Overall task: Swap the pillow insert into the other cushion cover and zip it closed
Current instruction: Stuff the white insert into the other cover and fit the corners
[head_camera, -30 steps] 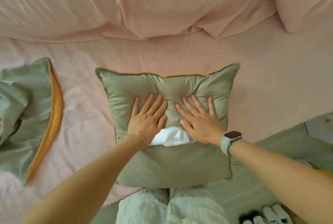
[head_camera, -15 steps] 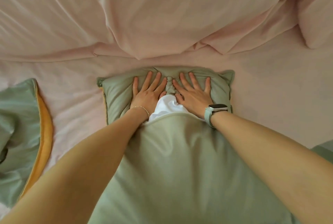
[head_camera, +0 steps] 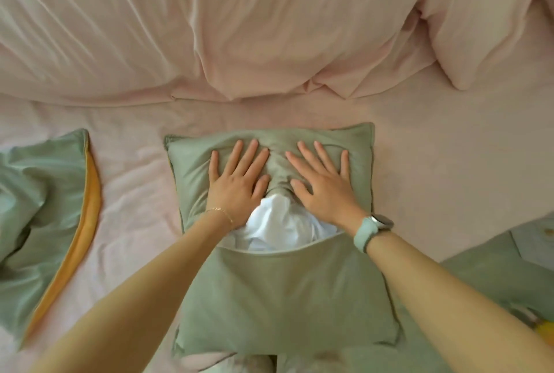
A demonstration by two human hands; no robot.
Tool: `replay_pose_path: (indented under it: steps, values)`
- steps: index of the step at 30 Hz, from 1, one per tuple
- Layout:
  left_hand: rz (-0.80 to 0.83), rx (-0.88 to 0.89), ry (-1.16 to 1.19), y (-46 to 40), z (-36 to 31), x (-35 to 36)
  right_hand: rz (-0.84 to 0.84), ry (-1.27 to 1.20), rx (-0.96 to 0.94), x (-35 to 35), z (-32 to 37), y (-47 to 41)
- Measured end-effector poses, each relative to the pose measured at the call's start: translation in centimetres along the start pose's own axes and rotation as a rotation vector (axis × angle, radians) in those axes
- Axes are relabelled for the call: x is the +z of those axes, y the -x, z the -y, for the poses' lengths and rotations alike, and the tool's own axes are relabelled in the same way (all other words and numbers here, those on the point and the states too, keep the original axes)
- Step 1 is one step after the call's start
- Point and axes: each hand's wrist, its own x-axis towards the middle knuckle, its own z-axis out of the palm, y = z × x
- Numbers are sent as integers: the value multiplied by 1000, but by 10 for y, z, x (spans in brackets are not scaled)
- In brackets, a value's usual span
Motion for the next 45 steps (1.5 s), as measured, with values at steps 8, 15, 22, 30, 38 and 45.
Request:
replay_pose_path:
  steps: [8,15,22,30,38,45]
  values:
    - [-246,-72,129,13,-47,-57,-315,-220,169,-14,-12,54]
    - [7,433,-218,-7,-61,-23,-81,-60,178,4,-25,71]
    - [92,580,-290,35,-60,6,97,-26,125,33,-34,116]
    - [385,372,-406,-48,-74,34,315,-49,312,35,-67,23]
    - [503,341,-476,-132,-71,35,312,-106,449,23,-81,-51]
    - [453,288,-406,-145,-73,33,257,-190,474,10,-85,-60]
